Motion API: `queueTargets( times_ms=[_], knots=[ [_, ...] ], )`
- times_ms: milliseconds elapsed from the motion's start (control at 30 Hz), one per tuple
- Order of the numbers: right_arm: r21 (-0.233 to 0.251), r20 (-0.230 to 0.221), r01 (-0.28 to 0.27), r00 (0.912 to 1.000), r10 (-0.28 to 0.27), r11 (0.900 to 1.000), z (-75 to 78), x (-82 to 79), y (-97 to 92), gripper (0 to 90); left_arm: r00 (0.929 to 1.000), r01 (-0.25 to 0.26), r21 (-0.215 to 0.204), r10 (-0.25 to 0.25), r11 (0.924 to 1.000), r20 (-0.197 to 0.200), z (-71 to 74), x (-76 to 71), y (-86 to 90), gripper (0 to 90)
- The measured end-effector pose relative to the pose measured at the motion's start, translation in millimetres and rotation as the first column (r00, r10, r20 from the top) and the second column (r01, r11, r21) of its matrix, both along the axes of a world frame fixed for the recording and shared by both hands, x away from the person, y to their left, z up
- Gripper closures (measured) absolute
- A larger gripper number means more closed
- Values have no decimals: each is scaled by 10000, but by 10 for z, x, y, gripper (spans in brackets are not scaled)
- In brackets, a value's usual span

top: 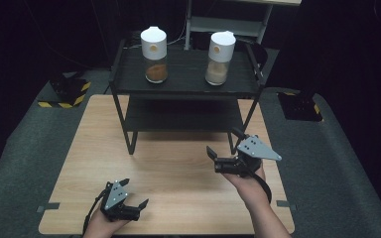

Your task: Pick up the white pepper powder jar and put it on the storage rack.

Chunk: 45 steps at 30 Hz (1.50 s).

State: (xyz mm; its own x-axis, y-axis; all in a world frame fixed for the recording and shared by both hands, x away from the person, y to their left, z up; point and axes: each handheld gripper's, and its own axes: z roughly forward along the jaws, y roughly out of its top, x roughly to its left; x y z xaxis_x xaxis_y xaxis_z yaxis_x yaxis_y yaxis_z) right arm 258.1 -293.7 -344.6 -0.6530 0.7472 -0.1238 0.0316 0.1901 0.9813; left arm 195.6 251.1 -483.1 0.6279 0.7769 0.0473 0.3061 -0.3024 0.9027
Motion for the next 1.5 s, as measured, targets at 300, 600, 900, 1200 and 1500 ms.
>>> queueTargets(
  times_ms=[300, 600, 900, 1200, 1500],
  knots=[
    [-439, -408, -96, 9991, 78, 9990, -234, -88, 19, 0, 10000, 50, 86, -50, 10000, 22, 5, 2, -7, 7],
    [-654, -943, -170, 9955, 108, 9977, -444, -118, 22, 0, 10000, 28, 165, -29, 9999, 68, 6, -7, -24, 7],
    [-889, -1654, -148, 9862, -1, 9959, -731, -171, 14, 0, 9999, 86, 294, -90, 9995, 104, 12, -8, -35, 6],
    [-1129, -2309, -26, 9727, -237, 9936, -997, -179, -22, 2, 9998, 167, 441, -173, 9989, 125, 20, -5, -53, 7],
    [-1497, -2508, -74, 9676, -308, 9887, -1149, -225, -45, 5, 9998, 154, 537, -161, 9984, 117, 28, -5, -70, 6]
  ],
)
